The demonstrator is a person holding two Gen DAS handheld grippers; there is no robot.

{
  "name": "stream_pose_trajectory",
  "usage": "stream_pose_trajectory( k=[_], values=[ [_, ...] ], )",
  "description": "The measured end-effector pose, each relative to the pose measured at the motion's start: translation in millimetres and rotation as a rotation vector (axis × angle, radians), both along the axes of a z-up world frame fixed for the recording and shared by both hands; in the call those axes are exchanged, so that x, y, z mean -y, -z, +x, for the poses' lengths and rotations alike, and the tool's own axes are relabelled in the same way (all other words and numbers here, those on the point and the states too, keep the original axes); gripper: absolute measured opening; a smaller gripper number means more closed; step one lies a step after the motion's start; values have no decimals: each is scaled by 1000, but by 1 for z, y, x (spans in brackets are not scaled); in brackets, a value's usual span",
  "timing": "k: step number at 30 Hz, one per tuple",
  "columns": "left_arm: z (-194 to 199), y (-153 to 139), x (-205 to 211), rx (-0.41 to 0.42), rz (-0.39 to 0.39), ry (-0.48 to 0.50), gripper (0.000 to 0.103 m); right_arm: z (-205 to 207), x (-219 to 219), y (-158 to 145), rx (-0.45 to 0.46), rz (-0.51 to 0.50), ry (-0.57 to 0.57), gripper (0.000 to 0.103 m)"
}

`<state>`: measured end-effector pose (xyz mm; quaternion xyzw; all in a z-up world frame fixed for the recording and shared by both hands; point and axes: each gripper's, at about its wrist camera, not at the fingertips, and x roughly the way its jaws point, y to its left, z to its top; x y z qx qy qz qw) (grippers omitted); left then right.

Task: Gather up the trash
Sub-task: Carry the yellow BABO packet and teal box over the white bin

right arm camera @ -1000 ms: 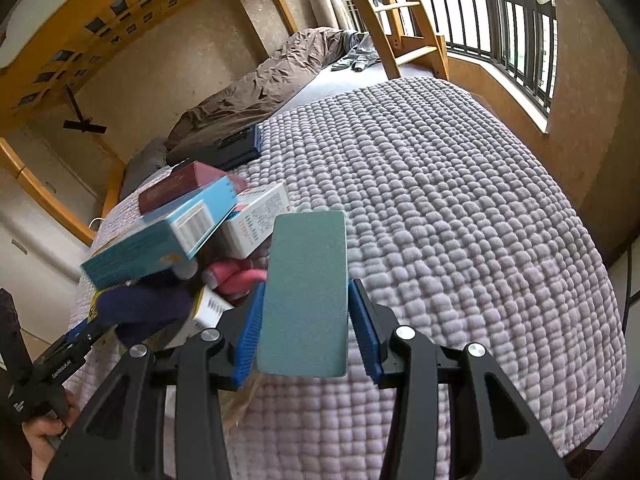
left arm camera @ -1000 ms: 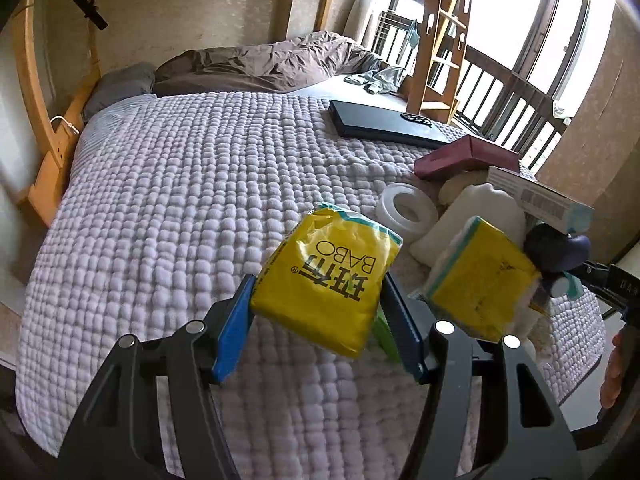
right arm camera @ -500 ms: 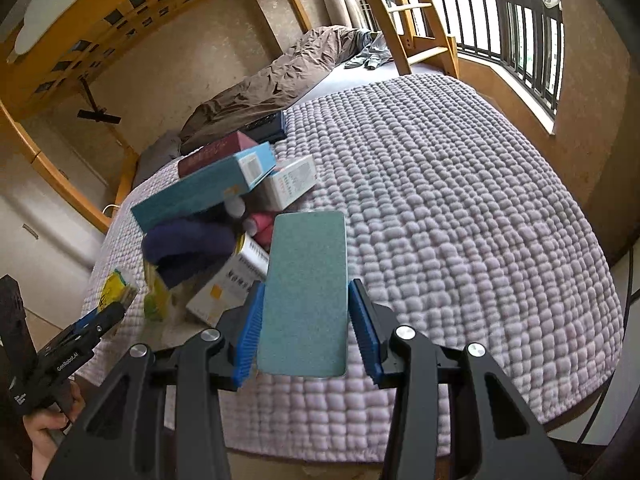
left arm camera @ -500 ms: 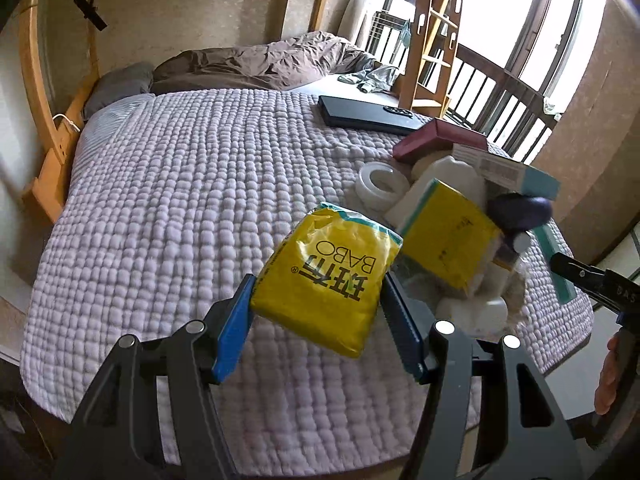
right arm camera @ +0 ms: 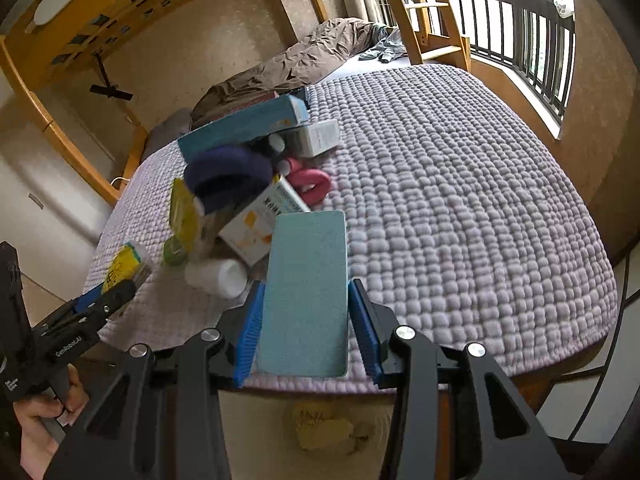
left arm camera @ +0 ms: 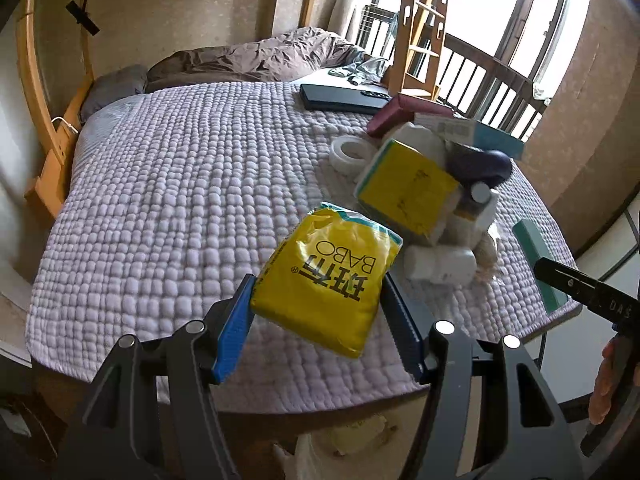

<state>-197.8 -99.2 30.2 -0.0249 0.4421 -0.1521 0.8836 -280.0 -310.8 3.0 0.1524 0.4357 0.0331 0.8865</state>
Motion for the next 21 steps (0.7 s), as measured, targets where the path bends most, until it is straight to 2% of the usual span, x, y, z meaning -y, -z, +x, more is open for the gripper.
stream_pose_trajectory(
  k=[21],
  values=[
    [-49, 4, 17, -25, 7, 71, 64, -50, -25, 1, -25, 17, -55, 42]
  ],
)
